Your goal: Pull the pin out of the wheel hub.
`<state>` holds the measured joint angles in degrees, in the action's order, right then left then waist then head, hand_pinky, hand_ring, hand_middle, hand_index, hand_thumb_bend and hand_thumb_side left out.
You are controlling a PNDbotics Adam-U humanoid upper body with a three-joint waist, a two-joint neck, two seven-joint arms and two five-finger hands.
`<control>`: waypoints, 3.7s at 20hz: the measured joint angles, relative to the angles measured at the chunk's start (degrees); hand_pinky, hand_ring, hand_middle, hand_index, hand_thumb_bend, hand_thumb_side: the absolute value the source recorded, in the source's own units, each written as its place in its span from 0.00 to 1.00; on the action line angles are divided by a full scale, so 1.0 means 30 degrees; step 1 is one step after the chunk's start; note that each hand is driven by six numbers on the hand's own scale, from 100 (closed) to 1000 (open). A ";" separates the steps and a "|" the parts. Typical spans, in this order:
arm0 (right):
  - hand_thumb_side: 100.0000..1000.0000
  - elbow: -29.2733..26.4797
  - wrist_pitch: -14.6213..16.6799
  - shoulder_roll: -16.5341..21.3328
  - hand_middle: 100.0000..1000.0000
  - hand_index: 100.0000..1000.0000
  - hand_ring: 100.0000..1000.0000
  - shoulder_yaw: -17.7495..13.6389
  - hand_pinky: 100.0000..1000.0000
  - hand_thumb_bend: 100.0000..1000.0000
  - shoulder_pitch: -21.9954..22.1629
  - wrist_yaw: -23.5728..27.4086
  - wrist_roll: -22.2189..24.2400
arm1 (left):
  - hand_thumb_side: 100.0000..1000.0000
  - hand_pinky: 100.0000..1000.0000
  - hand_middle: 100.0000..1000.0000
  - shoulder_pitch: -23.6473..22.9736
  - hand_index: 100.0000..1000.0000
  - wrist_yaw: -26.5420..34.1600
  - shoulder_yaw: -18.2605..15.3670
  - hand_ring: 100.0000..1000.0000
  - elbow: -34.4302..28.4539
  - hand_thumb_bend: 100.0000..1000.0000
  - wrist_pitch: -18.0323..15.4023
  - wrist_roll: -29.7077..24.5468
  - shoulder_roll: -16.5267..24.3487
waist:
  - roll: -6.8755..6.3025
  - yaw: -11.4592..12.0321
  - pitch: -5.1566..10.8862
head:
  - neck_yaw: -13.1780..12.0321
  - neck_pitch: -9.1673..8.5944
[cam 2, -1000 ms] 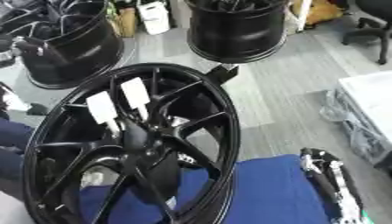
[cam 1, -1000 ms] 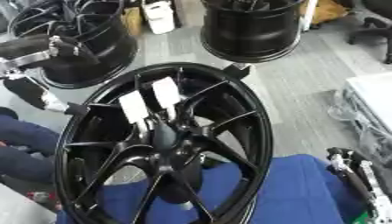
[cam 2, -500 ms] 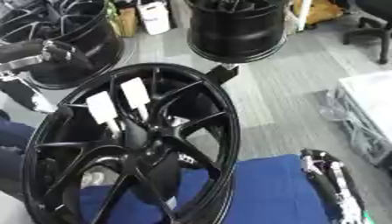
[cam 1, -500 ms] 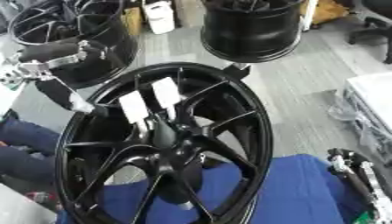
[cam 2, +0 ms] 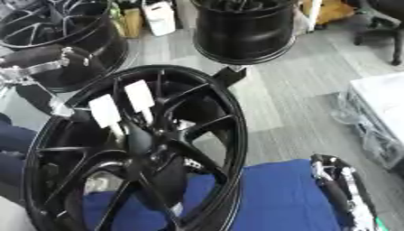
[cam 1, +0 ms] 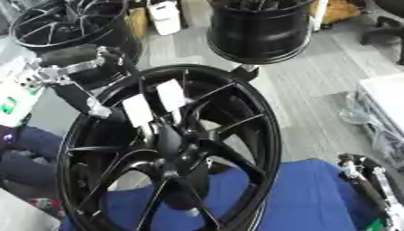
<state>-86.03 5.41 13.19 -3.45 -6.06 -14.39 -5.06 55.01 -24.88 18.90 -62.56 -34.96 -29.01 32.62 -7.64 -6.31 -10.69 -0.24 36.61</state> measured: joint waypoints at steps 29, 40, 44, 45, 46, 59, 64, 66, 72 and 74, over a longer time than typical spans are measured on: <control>0.76 0.0015 -0.0077 0.0000 0.55 0.68 0.51 0.0050 0.56 0.00 -0.0010 -0.0077 0.0138 | 0.00 0.52 0.43 0.0002 0.69 0.3328 0.1258 0.35 -0.1843 0.19 0.2230 -0.2230 -0.0107 | 0.0003 0.0018 0.0002 | -0.0053 0.0000; 0.76 0.0119 -0.0089 0.0000 0.56 0.68 0.51 0.0045 0.56 0.00 -0.0003 -0.0077 0.0127 | 0.25 0.63 0.55 -0.0126 0.77 0.4013 0.1884 0.48 -0.2613 0.32 0.2339 -0.2339 0.0641 | 0.0003 0.0047 0.0004 | -0.0055 0.0000; 0.76 0.0119 -0.0092 0.0000 0.56 0.68 0.51 0.0040 0.56 0.00 0.0003 -0.0077 0.0124 | 0.53 0.65 0.63 -0.0263 0.82 0.3682 0.1964 0.54 -0.2756 0.56 0.2317 -0.2317 0.1045 | -0.0063 0.0118 0.0034 | -0.0053 0.0008; 0.76 0.0120 -0.0093 0.0000 0.56 0.68 0.51 0.0038 0.56 0.00 0.0005 -0.0077 0.0123 | 0.54 0.64 0.64 -0.0323 0.82 0.3555 0.1976 0.55 -0.2761 0.57 0.2293 -0.2293 0.1123 | -0.0104 0.0120 0.0066 | -0.0050 0.0010; 0.76 0.0121 -0.0093 0.0000 0.56 0.68 0.51 0.0036 0.56 0.00 0.0008 -0.0077 0.0123 | 0.53 0.64 0.64 -0.0369 0.82 0.3401 0.1981 0.56 -0.2762 0.56 0.2265 -0.2265 0.1174 | -0.0119 0.0120 0.0119 | -0.0045 0.0010; 0.76 0.0124 -0.0105 0.0001 0.56 0.68 0.51 0.0033 0.55 0.00 0.0004 -0.0163 0.0137 | 0.26 0.53 0.46 -0.0701 0.70 0.1243 0.1996 0.44 -0.2166 0.36 0.1823 -0.1823 0.1215 | -0.0256 0.0036 0.0299 | -0.0043 0.0014; 0.76 0.0124 -0.0113 0.0001 0.56 0.68 0.52 0.0033 0.55 0.00 0.0003 -0.0165 0.0148 | 0.19 0.48 0.38 -0.0707 0.64 0.1296 0.1996 0.38 -0.1991 0.29 0.1783 -0.1783 0.1193 | -0.0310 0.0023 0.0301 | -0.0043 0.0018; 0.76 0.0124 -0.0115 0.0001 0.56 0.68 0.52 0.0033 0.55 0.00 0.0002 -0.0165 0.0150 | 0.11 0.45 0.34 -0.0707 0.61 0.1378 0.1996 0.33 -0.1988 0.24 0.1774 -0.1774 0.1157 | -0.0310 0.0023 0.0301 | -0.0046 0.0019; 0.76 0.0123 -0.0119 0.0002 0.56 0.68 0.52 0.0033 0.55 0.00 0.0002 -0.0166 0.0155 | 0.03 0.42 0.29 -0.0703 0.56 0.2087 0.2000 0.29 -0.1992 0.16 0.1734 -0.1734 0.1051 | -0.0311 0.0023 0.0301 | -0.0055 0.0021; 0.76 0.0123 -0.0120 0.0002 0.56 0.68 0.52 0.0033 0.55 0.00 0.0002 -0.0166 0.0156 | 0.02 0.42 0.28 -0.0683 0.56 0.2412 0.2000 0.29 -0.2016 0.15 0.1711 -0.1711 0.1065 | -0.0311 0.0025 0.0301 | -0.0061 0.0021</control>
<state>-85.66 5.05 13.19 -3.35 -6.06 -14.88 -4.59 52.96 -17.64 24.90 -68.61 -29.83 -34.14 35.81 -8.57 -6.23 -9.79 -0.42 36.68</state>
